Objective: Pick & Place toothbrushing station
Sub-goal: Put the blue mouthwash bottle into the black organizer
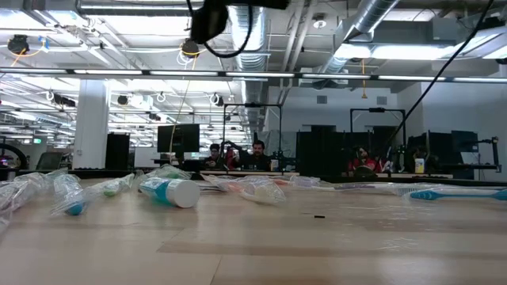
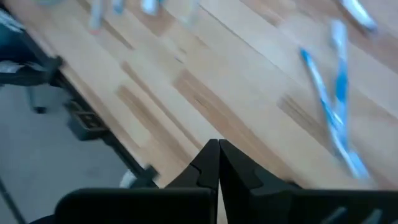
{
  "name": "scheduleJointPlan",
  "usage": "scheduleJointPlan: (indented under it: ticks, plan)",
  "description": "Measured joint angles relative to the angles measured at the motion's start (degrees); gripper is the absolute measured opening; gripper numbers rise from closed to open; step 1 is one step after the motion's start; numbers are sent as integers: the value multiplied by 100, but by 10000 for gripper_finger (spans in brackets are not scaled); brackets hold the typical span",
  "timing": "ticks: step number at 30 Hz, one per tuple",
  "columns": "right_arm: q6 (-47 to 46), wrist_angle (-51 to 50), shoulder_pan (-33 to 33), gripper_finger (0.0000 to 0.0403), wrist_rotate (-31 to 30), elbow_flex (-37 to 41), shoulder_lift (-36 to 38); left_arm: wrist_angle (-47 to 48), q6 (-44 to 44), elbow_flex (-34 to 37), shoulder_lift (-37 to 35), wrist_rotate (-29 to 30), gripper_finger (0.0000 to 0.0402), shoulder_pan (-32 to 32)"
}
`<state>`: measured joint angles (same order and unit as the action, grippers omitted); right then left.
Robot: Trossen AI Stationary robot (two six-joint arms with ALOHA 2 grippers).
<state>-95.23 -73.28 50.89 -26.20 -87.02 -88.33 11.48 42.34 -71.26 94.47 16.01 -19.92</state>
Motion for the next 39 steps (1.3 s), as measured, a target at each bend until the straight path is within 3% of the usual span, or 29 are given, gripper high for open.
scheduleJointPlan:
  ticks: [10, 21, 25, 31, 35, 39]
  plan:
    - [1272, 1538, -911, 0, -516, 1, -2, 1803, -1126, 113, -195, -1023, 0, -31]
    - [1273, 2253, -1704, 0, -640, 15, -132, 1855, -2662, 1052, -238, -1567, 25, -31]
    - [1219, 2482, -1897, 0, -615, 24, -313, 1866, -2602, 1550, -238, -1915, 52, -31]
    - [1164, 2801, -2020, 0, -647, 30, -506, 1836, -2271, 1995, -234, -993, 44, 33]
    - [1166, 3119, -2109, 0, -645, 8, -575, 1804, -2260, 2101, -234, -885, 8, 226]
    - [1171, 3303, -2189, 0, -660, 17, -688, 1579, -2424, 2164, -234, -897, 7, 330]
